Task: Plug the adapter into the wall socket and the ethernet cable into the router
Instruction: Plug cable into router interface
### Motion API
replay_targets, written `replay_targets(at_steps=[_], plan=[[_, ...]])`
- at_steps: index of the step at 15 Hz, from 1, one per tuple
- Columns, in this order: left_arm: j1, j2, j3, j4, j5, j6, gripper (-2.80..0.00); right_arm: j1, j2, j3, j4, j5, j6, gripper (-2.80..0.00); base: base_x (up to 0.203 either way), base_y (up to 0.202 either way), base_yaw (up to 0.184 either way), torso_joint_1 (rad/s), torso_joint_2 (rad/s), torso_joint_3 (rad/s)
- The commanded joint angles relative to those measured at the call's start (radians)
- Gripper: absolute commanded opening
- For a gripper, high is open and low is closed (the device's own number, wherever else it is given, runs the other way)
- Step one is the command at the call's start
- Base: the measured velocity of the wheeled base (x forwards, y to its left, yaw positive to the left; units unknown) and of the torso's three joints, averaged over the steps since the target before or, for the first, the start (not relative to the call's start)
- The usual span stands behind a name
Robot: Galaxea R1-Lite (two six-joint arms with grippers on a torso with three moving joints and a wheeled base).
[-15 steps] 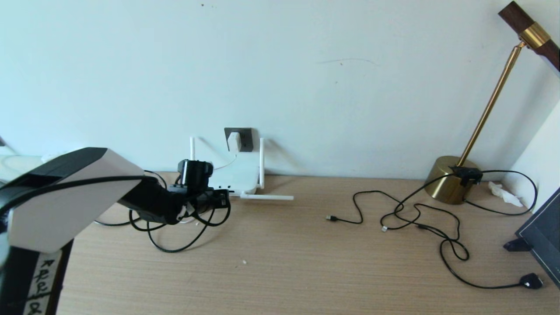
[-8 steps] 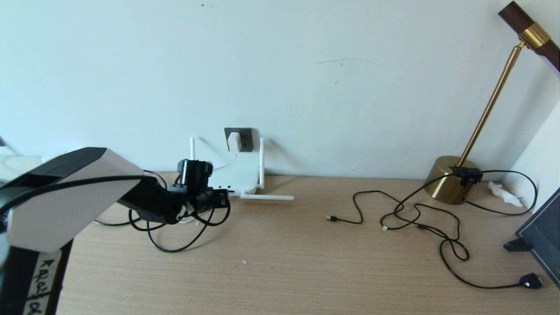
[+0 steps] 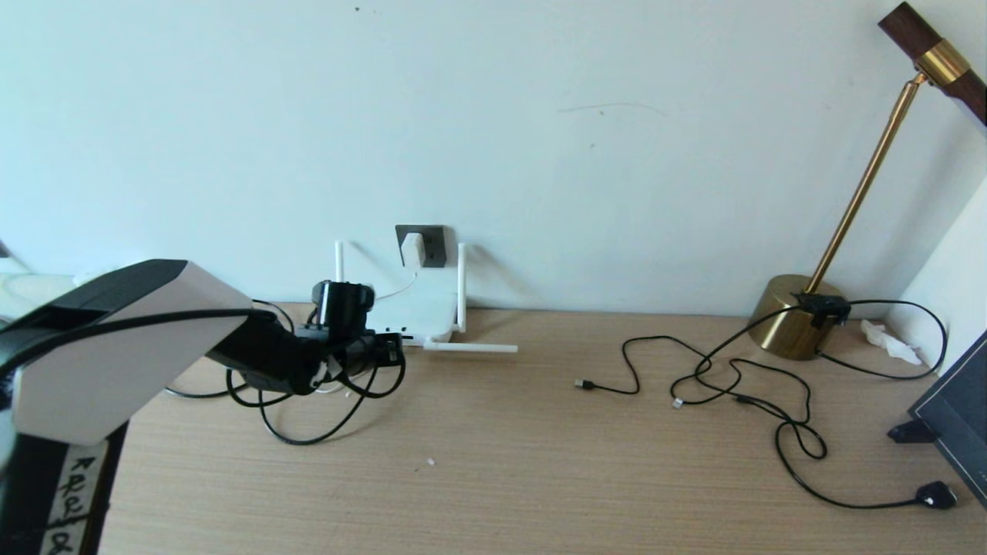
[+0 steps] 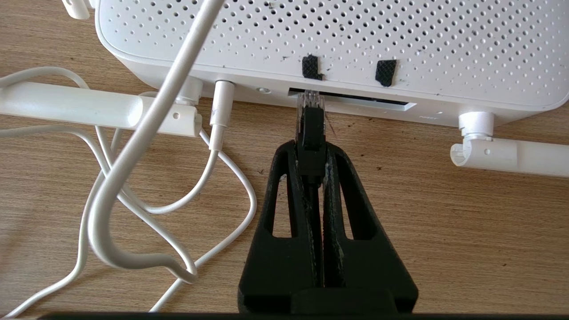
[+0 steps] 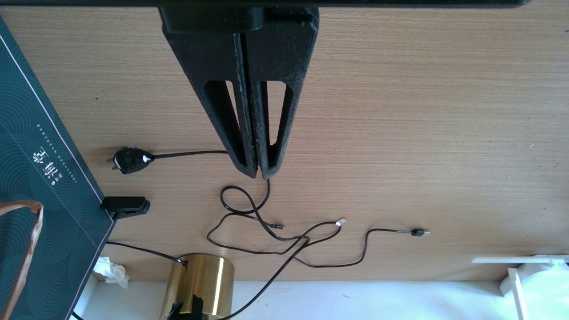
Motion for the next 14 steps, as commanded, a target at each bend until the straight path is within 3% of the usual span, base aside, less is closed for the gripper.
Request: replay_targets(at_steps=[1,14], plan=[[0.000,0.001,-0.003,-0.004,0.001,0.000,-2.80,0.000,0.000,0.000,-0.001,0.000,0.000,-2.80,0.000,0.000,0.000,0.000,0.00,0.000],[0.000,0.003,-0.015,0.000,0.001,0.000,-2.80,-0.001,0.000,0.000,-0.001,0.000,0.000,-2.80,0.000,0.000,0.000,0.000,0.00,0.000]])
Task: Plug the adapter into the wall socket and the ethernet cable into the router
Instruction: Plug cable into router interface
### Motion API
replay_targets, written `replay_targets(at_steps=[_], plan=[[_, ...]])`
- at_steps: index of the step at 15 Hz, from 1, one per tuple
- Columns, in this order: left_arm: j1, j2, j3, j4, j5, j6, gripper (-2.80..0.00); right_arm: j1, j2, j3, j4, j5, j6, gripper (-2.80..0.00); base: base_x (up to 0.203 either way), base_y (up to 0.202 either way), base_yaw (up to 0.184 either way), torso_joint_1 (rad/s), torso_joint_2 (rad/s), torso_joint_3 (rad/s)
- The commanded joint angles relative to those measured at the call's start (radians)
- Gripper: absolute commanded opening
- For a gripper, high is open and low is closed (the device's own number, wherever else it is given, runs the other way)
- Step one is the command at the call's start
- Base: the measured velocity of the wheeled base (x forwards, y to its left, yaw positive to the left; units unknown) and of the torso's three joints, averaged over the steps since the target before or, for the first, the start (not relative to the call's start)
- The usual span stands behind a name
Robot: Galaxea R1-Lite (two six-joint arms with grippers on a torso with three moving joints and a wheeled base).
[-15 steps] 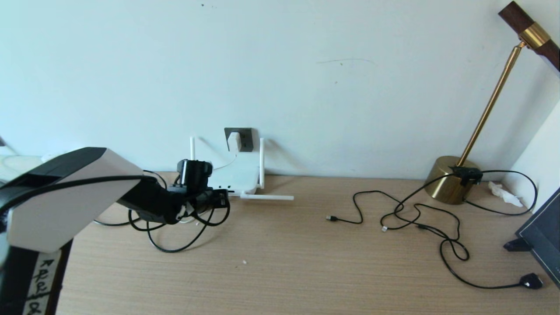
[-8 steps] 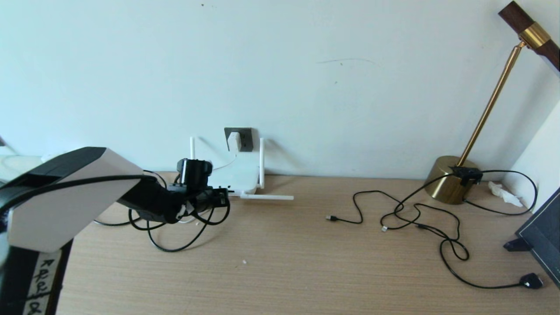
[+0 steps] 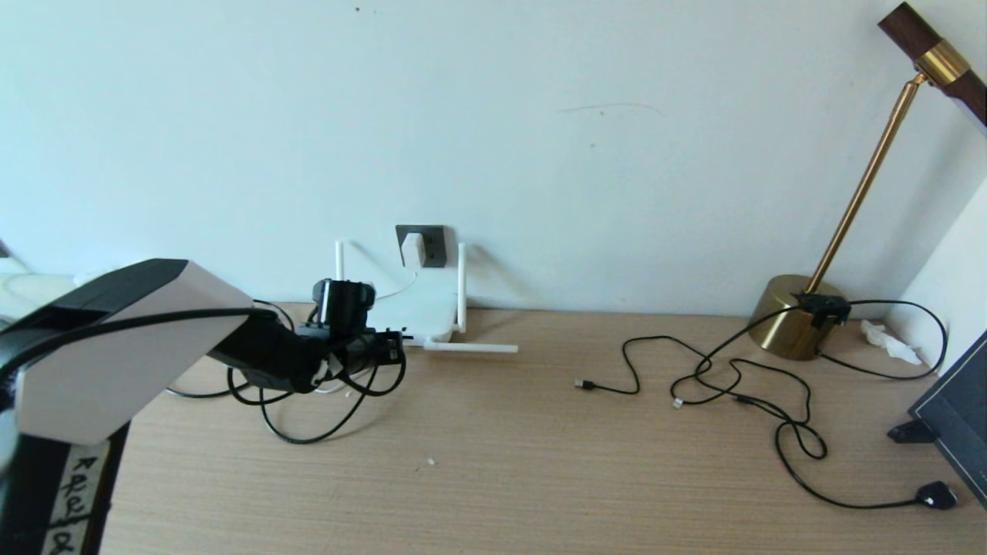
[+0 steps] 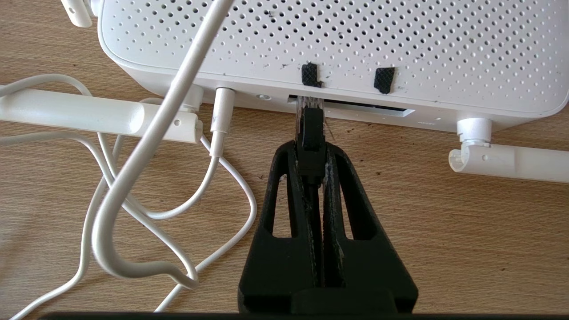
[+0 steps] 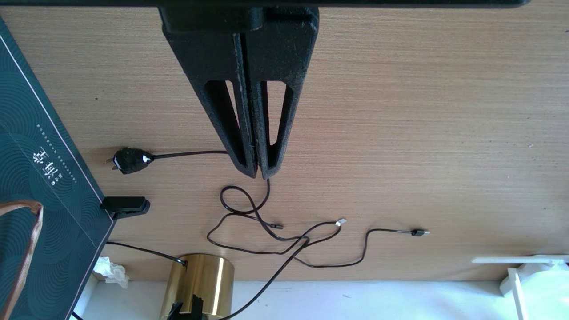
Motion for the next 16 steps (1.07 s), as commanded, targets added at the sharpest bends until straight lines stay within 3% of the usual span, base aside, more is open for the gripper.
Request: replay_targets(at_steps=[1,16], plan=[[0.000,-0.003,0.001,-0.005,0.001,-0.001,-2.80,0.001,0.000,0.000,0.000,0.000,0.000,-2.80,0.000,0.000,0.000,0.000,0.00,0.000],[0.000,0.009,-0.003,-0.003,0.001,0.000,-2.80,0.001,0.000,0.000,0.000,0.000,0.000,-2.80,0.000,0.000,0.000,0.000,0.00,0.000]])
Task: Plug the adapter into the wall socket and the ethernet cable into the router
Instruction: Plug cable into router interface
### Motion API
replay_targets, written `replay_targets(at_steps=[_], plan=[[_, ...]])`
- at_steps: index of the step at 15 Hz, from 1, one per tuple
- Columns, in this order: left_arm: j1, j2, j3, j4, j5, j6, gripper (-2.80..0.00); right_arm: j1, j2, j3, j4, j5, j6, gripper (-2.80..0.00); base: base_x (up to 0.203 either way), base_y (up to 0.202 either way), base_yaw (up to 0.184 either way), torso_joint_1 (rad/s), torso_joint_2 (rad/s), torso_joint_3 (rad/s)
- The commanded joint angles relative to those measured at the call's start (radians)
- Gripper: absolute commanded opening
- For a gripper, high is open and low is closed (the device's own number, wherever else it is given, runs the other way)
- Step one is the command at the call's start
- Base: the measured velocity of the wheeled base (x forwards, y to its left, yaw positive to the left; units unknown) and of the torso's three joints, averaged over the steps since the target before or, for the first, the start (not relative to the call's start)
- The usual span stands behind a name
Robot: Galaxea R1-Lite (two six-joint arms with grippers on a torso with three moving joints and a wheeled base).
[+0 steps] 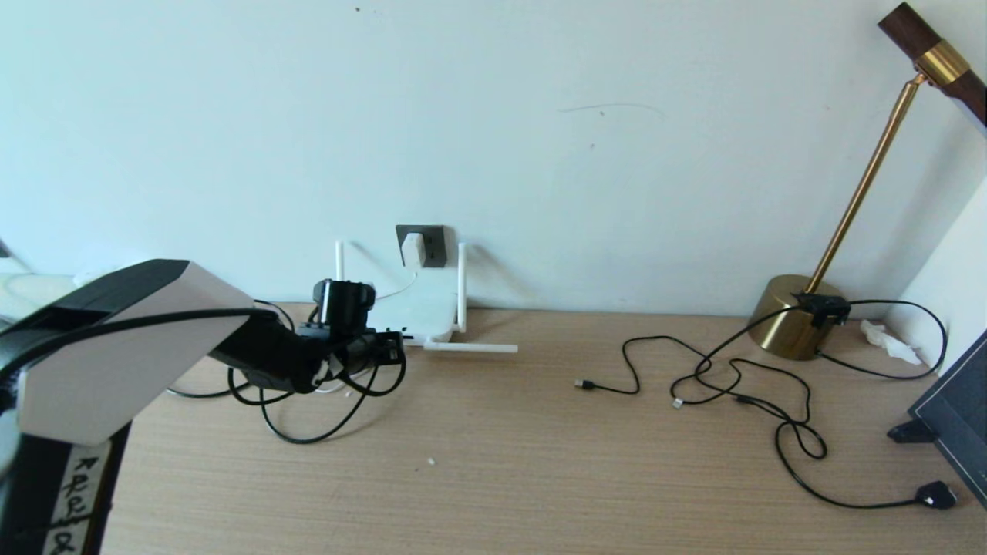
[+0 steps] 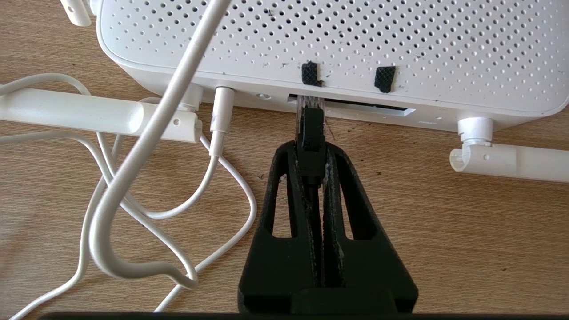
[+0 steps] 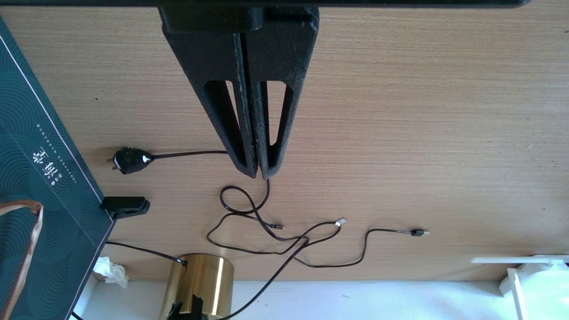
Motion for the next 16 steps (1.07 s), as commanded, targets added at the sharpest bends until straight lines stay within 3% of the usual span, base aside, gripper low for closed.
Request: replay_targets(at_steps=[1,16], plan=[[0.000,0.005,-0.004,-0.003,0.001,-0.001,-2.80,0.001,0.000,0.000,-0.001,0.000,0.000,-2.80,0.000,0.000,0.000,0.000,0.00,0.000],[0.000,0.020,-0.010,-0.003,0.001,-0.001,-2.80,0.000,0.001,0.000,-0.001,0.000,0.000,-2.80,0.000,0.000,0.000,0.000,0.00,0.000]])
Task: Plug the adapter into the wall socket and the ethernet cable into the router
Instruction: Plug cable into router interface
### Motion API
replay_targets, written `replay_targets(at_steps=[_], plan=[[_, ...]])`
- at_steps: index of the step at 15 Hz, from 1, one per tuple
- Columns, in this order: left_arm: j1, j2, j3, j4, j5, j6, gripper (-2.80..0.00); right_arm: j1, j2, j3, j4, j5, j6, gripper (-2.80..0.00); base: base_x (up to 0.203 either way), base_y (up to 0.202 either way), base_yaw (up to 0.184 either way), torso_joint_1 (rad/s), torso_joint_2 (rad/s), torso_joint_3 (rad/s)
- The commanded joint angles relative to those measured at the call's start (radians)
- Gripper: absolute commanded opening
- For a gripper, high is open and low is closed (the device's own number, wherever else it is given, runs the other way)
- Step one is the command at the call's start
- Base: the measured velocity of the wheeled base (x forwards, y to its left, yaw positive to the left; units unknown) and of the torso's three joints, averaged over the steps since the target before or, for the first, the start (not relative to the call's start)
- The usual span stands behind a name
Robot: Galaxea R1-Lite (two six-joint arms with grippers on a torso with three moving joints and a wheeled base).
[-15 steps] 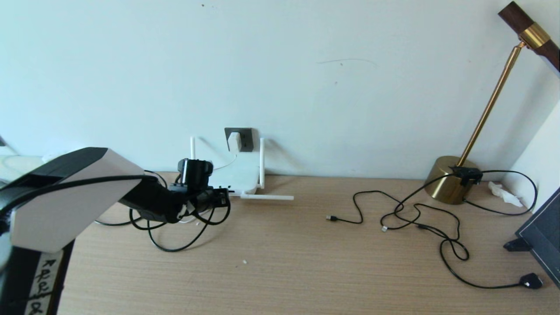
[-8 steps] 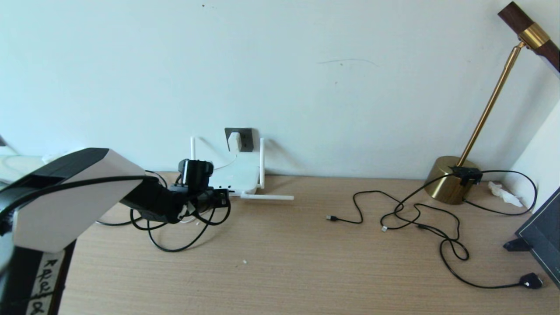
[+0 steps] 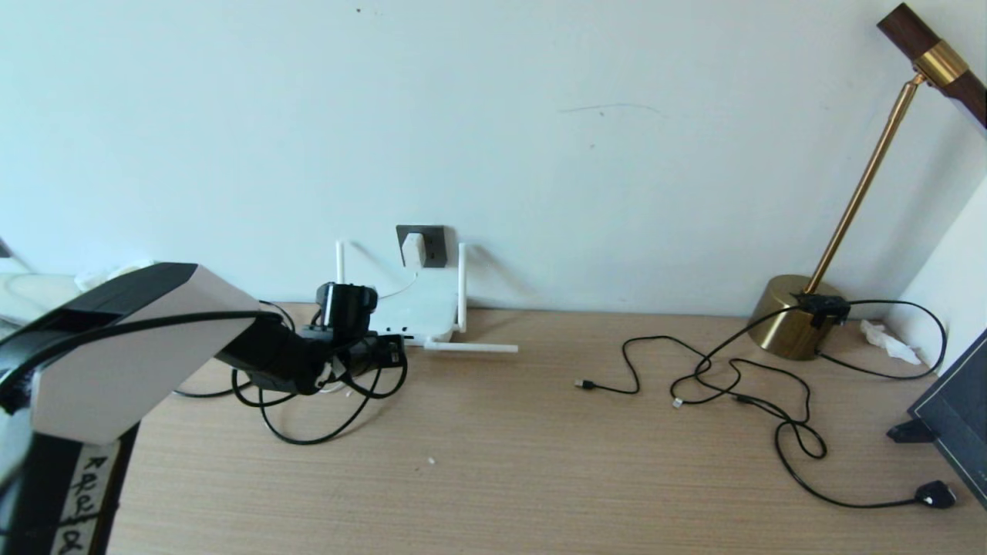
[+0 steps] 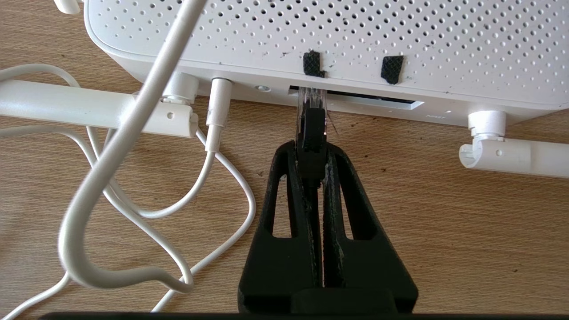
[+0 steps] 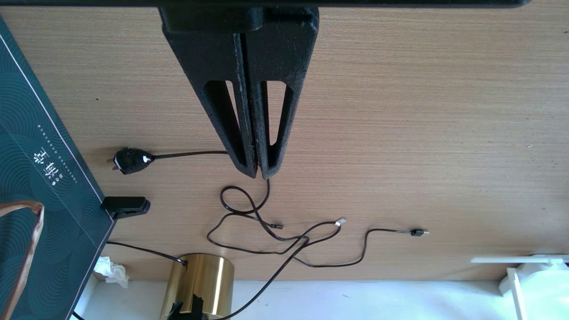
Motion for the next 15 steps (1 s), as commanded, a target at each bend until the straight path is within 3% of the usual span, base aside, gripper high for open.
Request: replay_targets(at_steps=[1,15], plan=[[0.000,0.001,0.000,-0.003,0.001,-0.001,-2.80,0.000,0.000,0.000,0.000,0.000,0.000,-2.80,0.000,0.000,0.000,0.000,0.00,0.000],[0.000,-0.026,0.031,-0.005,0.010,0.004,-2.80,0.000,0.000,0.000,0.000,0.000,0.000,-2.80,0.000,0.000,0.000,0.000,0.00,0.000]])
